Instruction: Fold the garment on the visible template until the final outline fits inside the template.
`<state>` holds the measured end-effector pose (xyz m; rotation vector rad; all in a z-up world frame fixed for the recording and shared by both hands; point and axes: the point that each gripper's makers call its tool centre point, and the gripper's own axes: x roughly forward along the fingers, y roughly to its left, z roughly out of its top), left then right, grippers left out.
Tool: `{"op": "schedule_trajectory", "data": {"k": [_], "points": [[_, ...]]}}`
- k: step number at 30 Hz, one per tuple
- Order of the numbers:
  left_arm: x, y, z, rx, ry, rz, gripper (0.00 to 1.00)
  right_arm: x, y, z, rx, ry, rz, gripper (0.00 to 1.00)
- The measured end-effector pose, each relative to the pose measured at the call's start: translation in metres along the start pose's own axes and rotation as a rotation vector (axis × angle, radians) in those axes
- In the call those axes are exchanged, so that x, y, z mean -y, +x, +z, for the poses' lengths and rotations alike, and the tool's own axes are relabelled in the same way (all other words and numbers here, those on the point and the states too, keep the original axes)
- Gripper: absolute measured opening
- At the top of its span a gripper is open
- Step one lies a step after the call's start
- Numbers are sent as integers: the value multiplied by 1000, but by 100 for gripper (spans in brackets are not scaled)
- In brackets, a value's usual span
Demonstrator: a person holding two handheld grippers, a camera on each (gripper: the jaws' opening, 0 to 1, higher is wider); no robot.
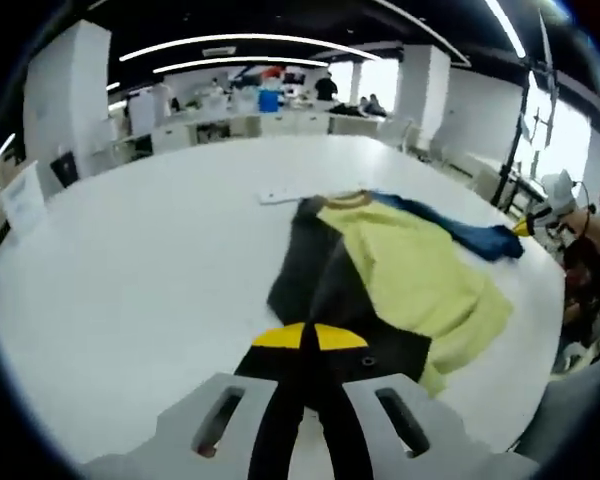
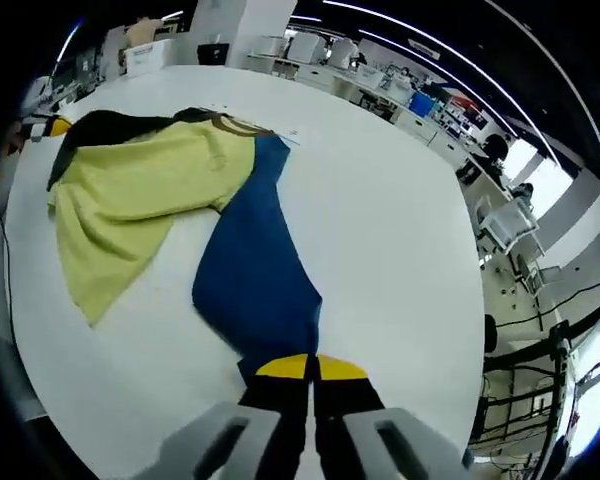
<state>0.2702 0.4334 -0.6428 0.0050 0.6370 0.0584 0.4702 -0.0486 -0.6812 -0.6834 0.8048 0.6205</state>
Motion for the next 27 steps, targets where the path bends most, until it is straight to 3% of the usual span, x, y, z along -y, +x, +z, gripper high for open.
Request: {"op": "schedule_trajectory", "data": {"k": [6,10,16,18,20,27], "points": [[-29,3,-8,-41,69,93,0,27,8,-3,-15,39,-56,0],[-38,4,-25,-125,172,153,0,40,11,-6,-27,62,-92,0],[-36,13,-42,-166,196,176,0,52,12,-14,-52,70,-136,0],[-34,14,-46,-178,207,185,7,59,12,-15,-53,82,-152,0],[-29,14,-42,-153,218,181,18,66,13,-17,-53,91,-165,0],[-9,9,-29,-108,212,127,27,80,18,-23,-52,147,-183,0]]}}
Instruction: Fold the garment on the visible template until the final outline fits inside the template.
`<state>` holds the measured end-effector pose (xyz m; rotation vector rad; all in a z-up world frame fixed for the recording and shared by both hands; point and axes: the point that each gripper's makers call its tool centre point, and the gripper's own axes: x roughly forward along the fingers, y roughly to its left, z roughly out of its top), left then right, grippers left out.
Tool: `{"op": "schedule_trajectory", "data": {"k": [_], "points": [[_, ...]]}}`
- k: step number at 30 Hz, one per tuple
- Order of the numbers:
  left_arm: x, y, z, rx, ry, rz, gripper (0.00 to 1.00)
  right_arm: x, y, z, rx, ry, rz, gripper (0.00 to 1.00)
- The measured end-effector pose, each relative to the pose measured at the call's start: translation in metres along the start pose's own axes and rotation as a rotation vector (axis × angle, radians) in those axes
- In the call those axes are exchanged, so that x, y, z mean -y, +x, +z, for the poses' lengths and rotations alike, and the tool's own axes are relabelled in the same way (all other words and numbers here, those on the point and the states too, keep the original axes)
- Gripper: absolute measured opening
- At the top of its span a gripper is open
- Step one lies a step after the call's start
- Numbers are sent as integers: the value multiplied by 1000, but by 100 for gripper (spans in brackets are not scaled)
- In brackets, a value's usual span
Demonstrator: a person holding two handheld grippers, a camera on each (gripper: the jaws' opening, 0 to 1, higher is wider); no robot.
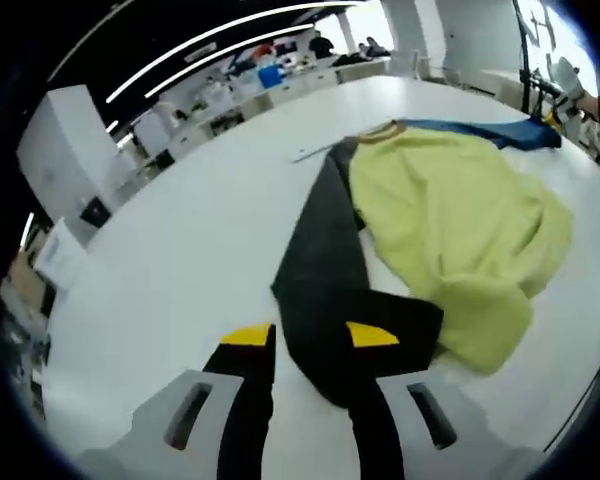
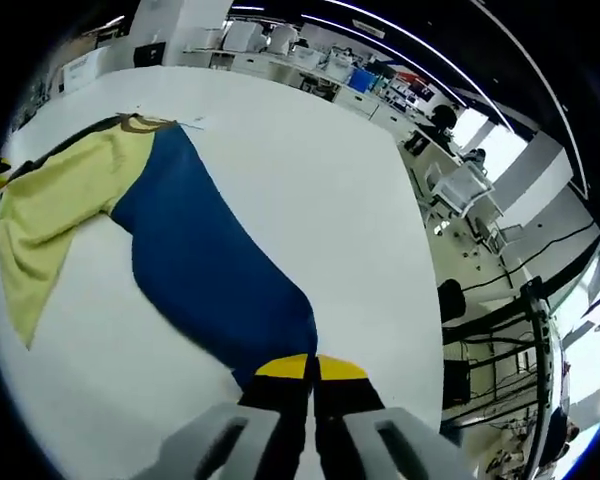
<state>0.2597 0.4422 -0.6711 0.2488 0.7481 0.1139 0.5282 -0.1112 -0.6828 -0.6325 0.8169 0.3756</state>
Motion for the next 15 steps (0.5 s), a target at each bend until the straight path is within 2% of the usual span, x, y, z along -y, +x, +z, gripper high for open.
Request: {"op": "schedule_trajectory", "data": {"k": [6,9,15], "points": [[19,-11,13,52,-35,-69,41,6,11,1,2,15,-3,0],[30,-18,20,96,-84,-111,46,9,15,1,0,21,-7,0],[42,-30,28,120,-91,-139,52,15,24,0,-6,65,-18,0]]}}
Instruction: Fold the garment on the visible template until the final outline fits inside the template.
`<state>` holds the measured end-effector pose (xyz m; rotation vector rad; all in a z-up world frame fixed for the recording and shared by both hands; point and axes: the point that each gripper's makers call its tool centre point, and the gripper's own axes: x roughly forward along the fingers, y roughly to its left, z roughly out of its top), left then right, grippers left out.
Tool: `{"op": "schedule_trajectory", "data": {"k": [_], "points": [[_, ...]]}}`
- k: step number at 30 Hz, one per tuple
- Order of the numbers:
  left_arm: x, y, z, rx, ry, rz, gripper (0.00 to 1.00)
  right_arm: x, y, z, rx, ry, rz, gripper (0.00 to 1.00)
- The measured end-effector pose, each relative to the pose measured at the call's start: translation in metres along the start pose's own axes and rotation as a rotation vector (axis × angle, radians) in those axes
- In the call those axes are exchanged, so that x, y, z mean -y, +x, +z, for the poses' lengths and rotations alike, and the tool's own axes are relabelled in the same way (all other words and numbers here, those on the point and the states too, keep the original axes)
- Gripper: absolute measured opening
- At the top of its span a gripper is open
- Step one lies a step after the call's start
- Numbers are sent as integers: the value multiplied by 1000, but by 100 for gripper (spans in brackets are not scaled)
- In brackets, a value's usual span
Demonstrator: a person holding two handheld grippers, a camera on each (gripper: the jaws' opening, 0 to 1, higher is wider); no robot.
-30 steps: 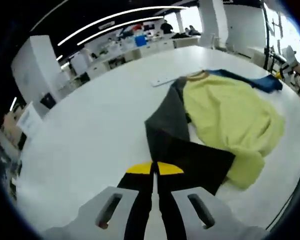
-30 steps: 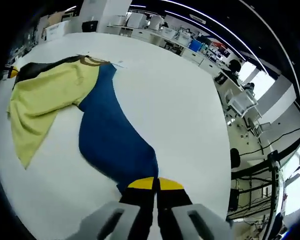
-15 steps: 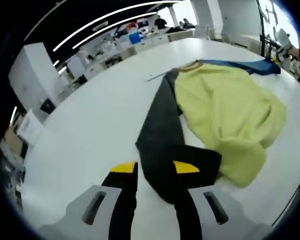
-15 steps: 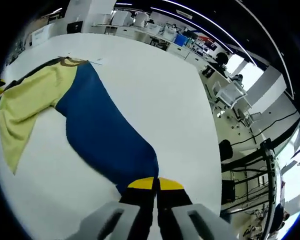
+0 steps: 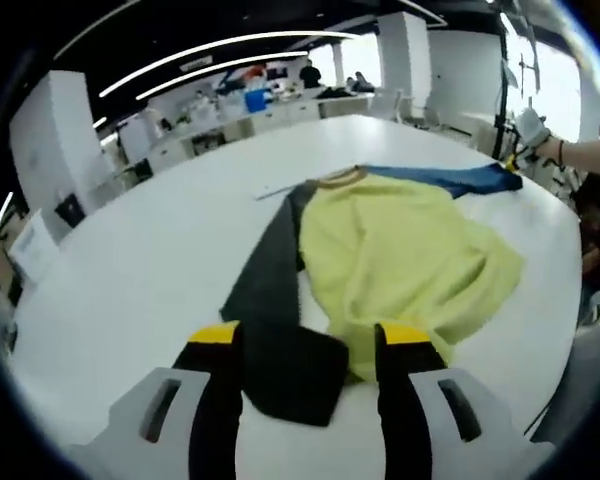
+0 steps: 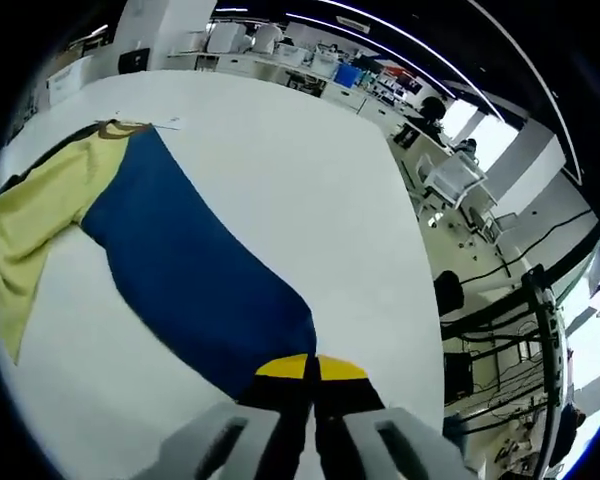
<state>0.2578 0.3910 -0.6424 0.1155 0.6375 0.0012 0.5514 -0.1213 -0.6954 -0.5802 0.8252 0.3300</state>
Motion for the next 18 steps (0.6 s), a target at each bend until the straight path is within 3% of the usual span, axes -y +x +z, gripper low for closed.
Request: {"op": "schedule_trajectory", "data": {"k": [8,18], "points": [[20,-13,11,46,-22,-37,57,4,15,-2,-8,72,19,0],[41,-24,20,61,17,-74,63,7,24,-5,-21,75,24,0]]}}
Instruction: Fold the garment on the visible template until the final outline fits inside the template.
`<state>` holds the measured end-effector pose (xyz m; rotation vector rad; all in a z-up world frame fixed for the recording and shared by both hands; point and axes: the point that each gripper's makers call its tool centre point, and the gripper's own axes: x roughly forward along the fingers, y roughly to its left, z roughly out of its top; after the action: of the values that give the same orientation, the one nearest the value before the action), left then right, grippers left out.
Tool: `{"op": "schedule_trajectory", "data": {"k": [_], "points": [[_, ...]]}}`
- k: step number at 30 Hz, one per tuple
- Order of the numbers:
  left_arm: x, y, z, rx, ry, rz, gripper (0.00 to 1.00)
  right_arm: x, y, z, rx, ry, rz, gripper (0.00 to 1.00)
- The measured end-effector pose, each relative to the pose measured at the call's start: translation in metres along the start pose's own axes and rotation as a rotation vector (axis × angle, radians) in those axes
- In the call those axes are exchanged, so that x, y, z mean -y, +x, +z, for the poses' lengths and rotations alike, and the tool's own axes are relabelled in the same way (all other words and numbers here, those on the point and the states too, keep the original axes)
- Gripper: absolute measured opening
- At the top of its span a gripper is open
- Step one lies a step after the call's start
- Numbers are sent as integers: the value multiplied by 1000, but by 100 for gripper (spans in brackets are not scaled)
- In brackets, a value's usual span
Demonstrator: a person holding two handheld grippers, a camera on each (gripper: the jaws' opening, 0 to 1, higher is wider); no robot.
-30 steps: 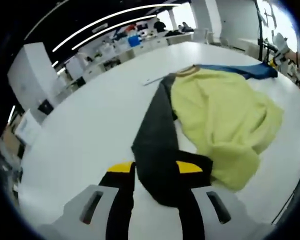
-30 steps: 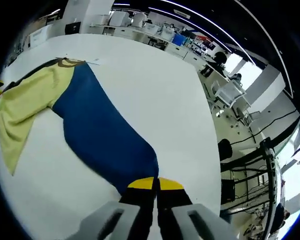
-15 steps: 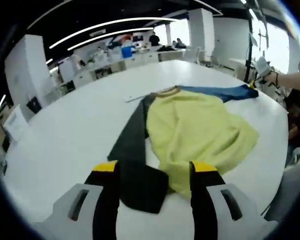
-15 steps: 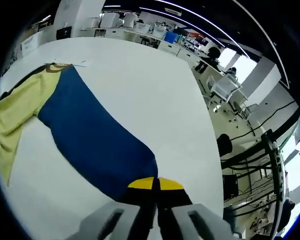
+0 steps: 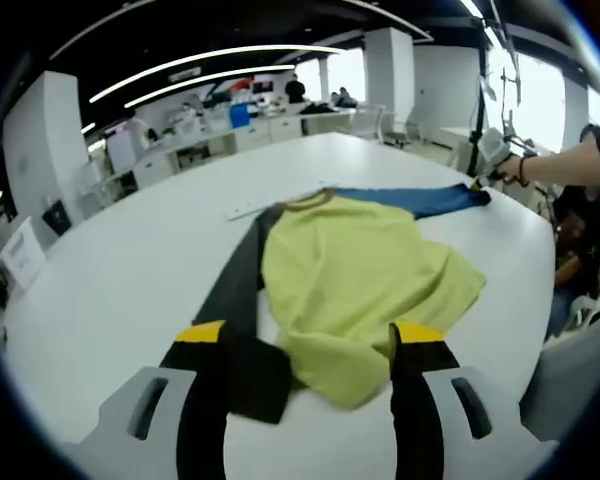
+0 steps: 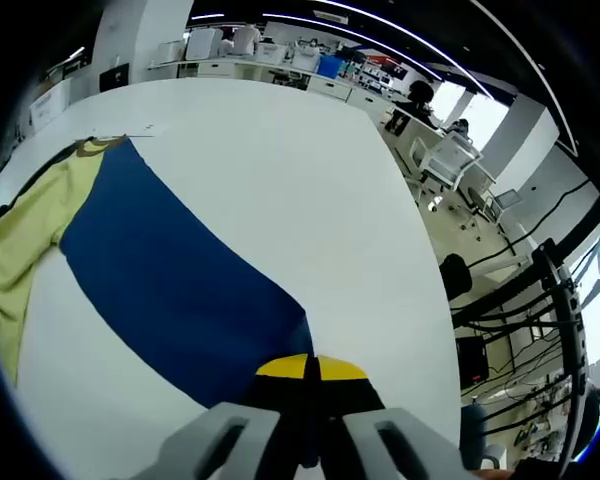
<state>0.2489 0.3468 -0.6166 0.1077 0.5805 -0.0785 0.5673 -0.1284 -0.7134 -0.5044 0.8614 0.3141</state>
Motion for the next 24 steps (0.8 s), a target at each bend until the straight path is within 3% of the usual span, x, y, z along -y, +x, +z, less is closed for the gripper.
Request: {"op": "schedule_trajectory", "data": {"k": [6,11,16,24], "points": [[6,-2,2,-5,7,-12,65,8,2,-10,-31,28,-6,0],[7,-3,4,1,3,-8,67,13,-2,-10,-16,68,-7,0],[12,-3,5,-4,12,-17,68,9,-13,-6,5,82,28,14],[17,-5,9,5,23,-24,68,-7,-34,-1,46,66,102,22]]}}
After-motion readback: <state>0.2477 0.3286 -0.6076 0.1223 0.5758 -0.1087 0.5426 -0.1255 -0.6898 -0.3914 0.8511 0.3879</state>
